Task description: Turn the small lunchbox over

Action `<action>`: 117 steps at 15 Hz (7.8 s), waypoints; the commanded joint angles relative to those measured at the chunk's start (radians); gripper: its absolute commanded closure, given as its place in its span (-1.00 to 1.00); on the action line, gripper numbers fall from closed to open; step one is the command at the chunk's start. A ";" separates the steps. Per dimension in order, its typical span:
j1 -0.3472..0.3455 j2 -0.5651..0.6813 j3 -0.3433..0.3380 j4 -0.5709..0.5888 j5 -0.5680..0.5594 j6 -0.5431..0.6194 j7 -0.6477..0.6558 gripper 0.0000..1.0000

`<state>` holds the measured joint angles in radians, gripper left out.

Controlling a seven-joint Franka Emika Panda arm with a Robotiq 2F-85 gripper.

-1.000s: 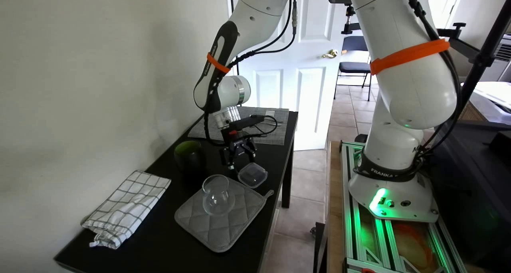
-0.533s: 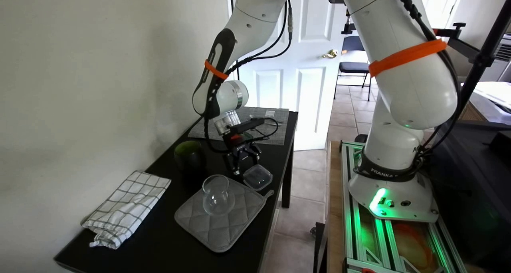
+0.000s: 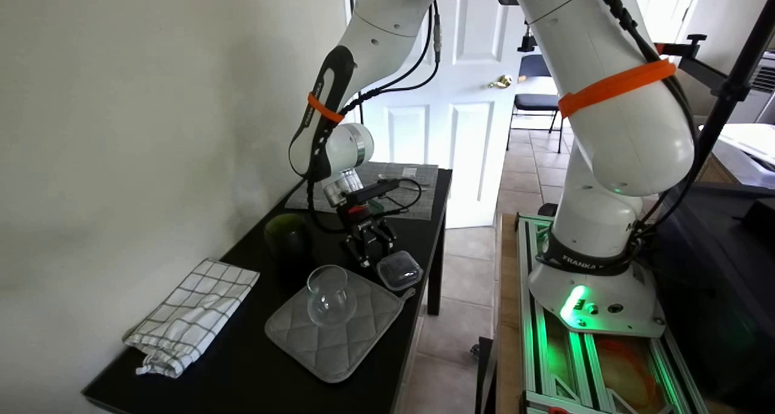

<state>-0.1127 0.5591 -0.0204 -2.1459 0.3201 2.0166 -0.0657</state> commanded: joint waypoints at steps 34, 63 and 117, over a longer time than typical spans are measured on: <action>0.005 -0.005 -0.005 -0.013 -0.061 -0.101 0.009 -0.23; -0.146 -0.668 -0.036 -0.610 -1.108 1.130 0.596 -0.23; -0.107 0.054 0.476 -0.260 -1.920 0.044 2.485 -0.93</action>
<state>-0.3961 0.5301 0.6141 -2.4952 -1.6033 1.9720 2.3199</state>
